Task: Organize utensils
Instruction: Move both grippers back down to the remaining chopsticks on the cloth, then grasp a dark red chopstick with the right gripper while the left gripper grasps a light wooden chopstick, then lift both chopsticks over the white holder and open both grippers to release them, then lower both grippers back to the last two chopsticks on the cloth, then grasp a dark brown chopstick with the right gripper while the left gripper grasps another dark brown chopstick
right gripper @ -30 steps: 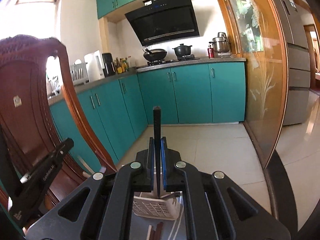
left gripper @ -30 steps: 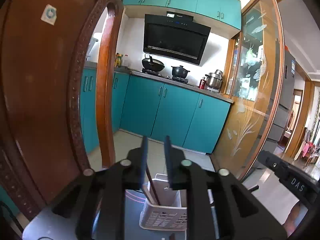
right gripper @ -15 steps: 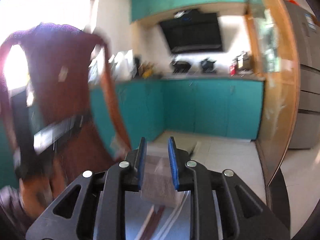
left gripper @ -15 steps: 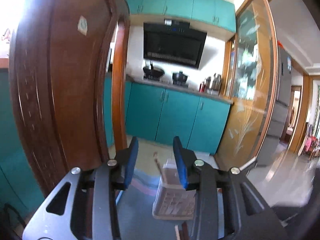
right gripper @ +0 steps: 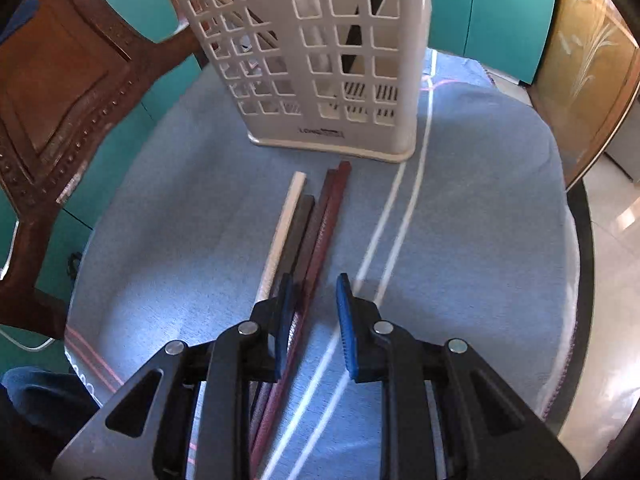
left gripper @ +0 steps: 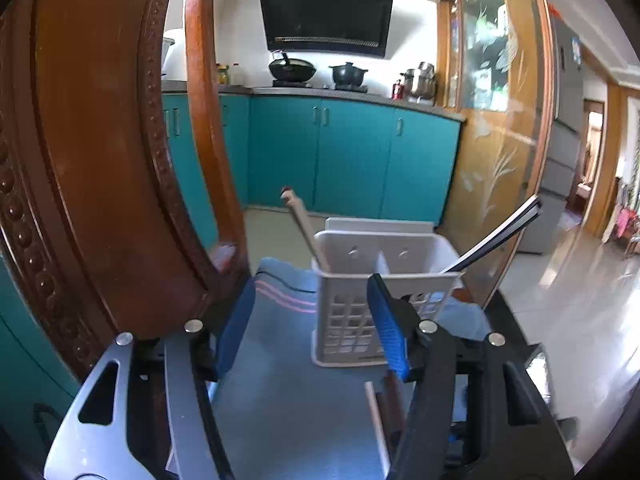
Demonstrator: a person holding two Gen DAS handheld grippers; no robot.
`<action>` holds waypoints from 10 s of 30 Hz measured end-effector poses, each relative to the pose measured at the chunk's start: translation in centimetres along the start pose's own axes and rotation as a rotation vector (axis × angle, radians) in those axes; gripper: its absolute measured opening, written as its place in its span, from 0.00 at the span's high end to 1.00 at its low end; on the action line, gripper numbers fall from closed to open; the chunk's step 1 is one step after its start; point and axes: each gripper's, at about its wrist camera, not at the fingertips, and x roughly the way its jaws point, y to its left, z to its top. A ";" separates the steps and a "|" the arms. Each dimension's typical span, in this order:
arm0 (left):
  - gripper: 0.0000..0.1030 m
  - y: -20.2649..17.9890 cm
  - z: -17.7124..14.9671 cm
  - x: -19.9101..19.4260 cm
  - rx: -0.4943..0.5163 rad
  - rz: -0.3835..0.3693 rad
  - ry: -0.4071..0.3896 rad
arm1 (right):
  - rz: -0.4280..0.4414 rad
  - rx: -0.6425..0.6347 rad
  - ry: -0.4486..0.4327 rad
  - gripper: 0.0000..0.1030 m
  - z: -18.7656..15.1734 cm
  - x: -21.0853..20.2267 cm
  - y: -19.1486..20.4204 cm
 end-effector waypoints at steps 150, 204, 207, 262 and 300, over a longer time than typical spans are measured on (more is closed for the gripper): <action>0.83 -4.3 -10.4 12.2 0.125 -0.173 0.592 | -0.090 0.083 -0.061 0.78 -0.9 -0.5 -4.2; 0.93 2.2 12.7 -10.1 -0.288 -0.193 -0.468 | 0.210 0.192 -0.802 0.94 5.6 -29.1 -4.6; 0.93 2.8 11.9 -6.6 -0.307 -0.129 -0.420 | 0.185 0.205 -0.871 0.94 6.8 -29.5 -4.4; 0.44 0.4 -0.3 -1.1 0.028 -0.038 -0.020 | -0.011 0.061 -0.034 0.92 0.3 0.8 0.4; 0.61 -5.1 -11.9 10.2 0.134 -0.152 0.576 | -0.071 0.277 -0.067 0.74 0.2 -2.3 -8.1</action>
